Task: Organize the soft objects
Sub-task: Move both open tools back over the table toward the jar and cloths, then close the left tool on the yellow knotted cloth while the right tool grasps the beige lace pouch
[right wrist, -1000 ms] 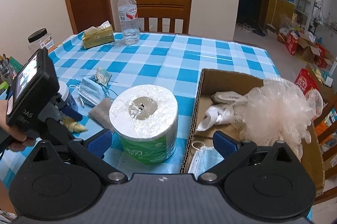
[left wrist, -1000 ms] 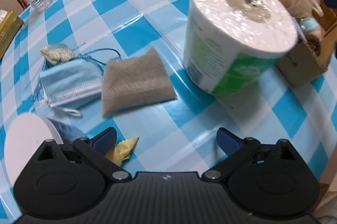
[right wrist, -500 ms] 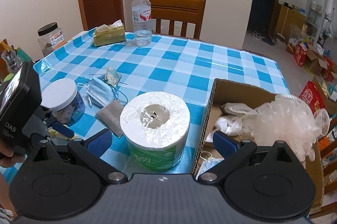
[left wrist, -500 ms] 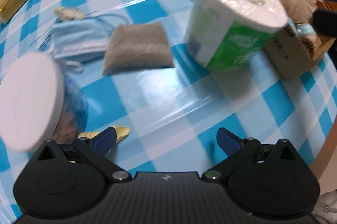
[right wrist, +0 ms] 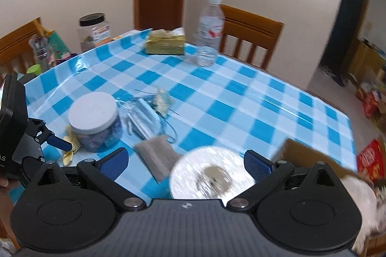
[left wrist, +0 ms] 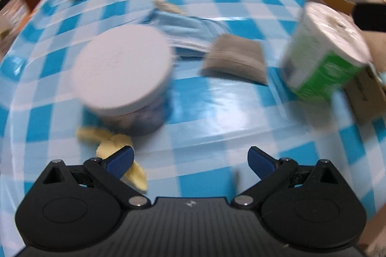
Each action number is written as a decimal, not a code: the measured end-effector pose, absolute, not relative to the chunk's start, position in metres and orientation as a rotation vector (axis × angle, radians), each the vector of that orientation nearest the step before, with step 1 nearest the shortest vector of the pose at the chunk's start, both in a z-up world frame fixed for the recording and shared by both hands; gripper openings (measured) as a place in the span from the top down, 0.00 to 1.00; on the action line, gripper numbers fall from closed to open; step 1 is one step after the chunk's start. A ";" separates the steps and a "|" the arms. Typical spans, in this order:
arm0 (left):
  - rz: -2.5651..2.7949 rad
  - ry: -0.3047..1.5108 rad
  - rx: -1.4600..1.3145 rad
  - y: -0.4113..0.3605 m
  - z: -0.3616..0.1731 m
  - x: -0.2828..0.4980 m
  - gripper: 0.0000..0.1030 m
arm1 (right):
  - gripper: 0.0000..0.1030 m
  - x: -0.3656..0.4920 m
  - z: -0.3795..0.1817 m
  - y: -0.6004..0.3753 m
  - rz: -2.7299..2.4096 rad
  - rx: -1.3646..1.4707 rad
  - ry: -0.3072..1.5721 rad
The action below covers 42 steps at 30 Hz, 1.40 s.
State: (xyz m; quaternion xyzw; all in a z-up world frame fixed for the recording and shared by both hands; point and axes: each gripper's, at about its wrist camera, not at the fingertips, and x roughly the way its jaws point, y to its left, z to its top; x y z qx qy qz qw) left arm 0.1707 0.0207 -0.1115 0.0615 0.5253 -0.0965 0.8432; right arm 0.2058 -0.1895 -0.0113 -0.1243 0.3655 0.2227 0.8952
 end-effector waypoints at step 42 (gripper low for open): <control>0.081 1.113 -0.035 0.072 -0.126 0.191 0.42 | 0.42 0.332 -0.127 -0.074 0.849 -0.757 1.207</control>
